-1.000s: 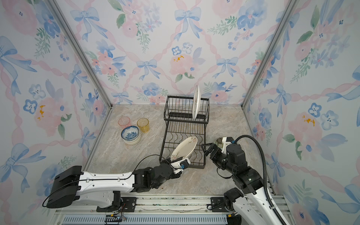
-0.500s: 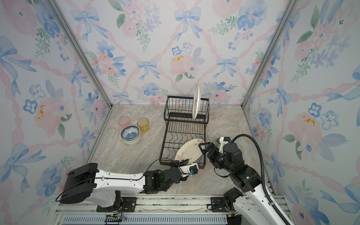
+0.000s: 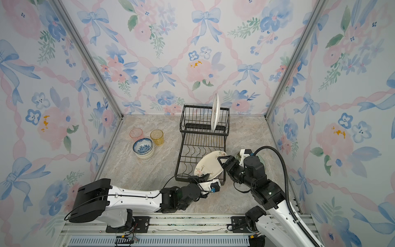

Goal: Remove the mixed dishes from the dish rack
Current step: 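Close the right gripper on the white plate rim beside the left gripper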

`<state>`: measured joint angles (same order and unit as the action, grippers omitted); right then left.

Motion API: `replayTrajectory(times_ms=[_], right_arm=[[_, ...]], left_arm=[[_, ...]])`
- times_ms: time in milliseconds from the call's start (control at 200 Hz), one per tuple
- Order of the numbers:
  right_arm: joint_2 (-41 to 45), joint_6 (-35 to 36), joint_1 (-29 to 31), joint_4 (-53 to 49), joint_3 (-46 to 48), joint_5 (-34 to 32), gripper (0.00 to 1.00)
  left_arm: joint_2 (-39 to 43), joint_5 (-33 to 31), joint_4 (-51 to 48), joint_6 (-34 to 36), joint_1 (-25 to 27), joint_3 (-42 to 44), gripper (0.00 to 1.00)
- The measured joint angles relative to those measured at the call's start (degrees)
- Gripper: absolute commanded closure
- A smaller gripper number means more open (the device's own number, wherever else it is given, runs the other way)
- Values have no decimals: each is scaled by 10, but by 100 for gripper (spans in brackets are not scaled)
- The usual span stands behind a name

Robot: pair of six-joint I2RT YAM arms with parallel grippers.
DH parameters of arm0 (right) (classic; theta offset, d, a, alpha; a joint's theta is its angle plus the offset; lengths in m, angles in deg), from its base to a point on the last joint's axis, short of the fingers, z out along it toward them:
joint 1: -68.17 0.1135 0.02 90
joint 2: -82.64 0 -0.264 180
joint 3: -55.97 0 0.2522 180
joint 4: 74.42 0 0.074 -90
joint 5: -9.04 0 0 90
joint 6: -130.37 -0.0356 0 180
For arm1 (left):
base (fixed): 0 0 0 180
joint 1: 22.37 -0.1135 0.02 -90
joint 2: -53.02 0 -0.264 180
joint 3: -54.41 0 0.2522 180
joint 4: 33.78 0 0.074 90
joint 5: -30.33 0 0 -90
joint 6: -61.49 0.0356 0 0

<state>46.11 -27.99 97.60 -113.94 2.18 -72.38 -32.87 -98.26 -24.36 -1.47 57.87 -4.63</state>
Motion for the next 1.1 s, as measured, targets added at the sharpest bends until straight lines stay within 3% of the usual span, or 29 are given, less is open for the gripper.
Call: replayTrajectory(times_ms=[180, 315, 480, 695, 870, 1100], right_arm=[[-14, -1, 7, 17, 1, 7, 28], [-21, 0, 14, 26, 2, 9, 42], [-23, -2, 15, 27, 4, 9, 48], [-21, -2, 19, 28, 5, 8, 46], [-20, 0, 19, 25, 5, 7, 61], [-20, -4, 21, 15, 5, 1, 73]], left_arm=[[0, 1, 10, 0, 0, 0, 100], [0, 2, 11, 0, 1, 0, 100], [0, 0, 16, 0, 1, -1, 100], [0, 0, 20, 0, 2, -1, 100], [0, -6, 23, 2, 3, -3, 100], [-1, -19, 24, 23, 4, -4, 100]])
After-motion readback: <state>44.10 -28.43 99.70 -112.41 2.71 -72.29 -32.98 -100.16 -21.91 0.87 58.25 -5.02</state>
